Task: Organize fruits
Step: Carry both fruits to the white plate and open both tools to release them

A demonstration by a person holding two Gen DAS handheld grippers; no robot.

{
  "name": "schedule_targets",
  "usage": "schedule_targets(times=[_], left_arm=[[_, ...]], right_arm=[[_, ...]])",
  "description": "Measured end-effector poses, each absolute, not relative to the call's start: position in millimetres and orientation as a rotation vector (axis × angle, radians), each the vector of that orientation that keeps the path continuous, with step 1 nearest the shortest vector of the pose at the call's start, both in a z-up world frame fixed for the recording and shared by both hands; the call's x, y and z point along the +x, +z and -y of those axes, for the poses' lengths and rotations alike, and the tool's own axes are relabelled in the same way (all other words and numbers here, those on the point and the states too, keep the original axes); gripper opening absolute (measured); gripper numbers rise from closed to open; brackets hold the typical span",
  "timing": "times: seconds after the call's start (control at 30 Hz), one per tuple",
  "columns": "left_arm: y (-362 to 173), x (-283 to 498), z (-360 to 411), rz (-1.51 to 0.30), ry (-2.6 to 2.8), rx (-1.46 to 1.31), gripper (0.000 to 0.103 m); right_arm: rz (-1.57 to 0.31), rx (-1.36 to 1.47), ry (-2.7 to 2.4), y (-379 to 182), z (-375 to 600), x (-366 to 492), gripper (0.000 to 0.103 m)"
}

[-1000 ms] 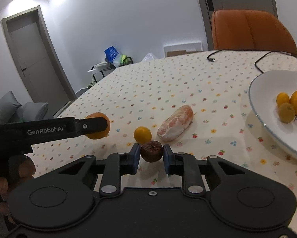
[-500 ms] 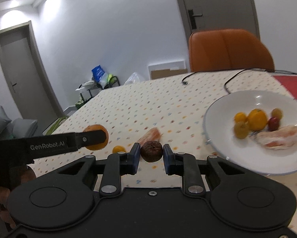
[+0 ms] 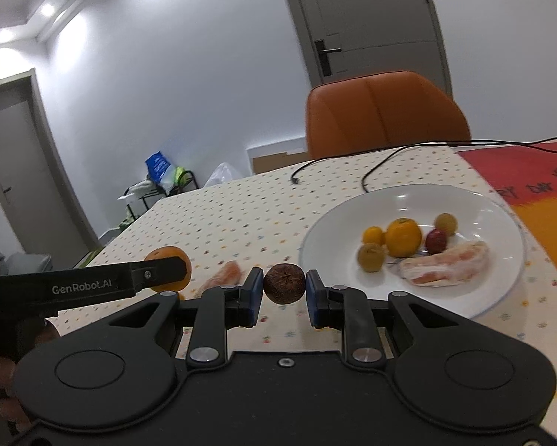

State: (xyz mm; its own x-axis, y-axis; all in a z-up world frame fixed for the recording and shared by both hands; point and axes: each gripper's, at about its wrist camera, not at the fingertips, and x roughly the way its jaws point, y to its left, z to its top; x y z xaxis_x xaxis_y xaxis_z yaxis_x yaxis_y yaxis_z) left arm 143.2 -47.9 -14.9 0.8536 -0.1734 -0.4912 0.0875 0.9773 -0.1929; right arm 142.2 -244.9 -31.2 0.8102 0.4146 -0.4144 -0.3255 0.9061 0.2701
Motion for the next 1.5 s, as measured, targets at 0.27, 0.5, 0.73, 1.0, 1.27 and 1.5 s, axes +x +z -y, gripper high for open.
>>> schedule_targets(times=[0.27, 0.5, 0.73, 1.0, 1.27, 1.5], left_arm=[[-12.2, 148.0, 70.1, -0.529, -0.161, -0.135, 0.039], [-10.8, 151.7, 89.7, -0.526, -0.184, -0.106, 0.039], [-12.4, 156.0, 107.6, -0.532, -0.204, -0.082, 0.039], [-15.2, 162.0, 125.8, -0.543, -0.221, -0.051, 0.039], [-11.5, 166.7, 139.4, -0.533, -0.236, -0.033, 0.039], [-9.1, 170.8, 148.6, -0.528, -0.25, -0.027, 0.04]], right_arm=[[-0.469, 0.228, 0.359, -33.1, 271.0, 140.1, 0.023], [-0.46, 0.255, 0.33, -36.7, 290.2, 137.6, 0.023], [-0.46, 0.295, 0.296, -42.8, 309.4, 138.4, 0.023], [-0.453, 0.329, 0.277, -45.9, 327.3, 135.3, 0.034], [-0.439, 0.361, 0.234, -48.0, 353.8, 130.0, 0.038], [-0.448, 0.351, 0.24, -50.3, 352.3, 131.1, 0.045]])
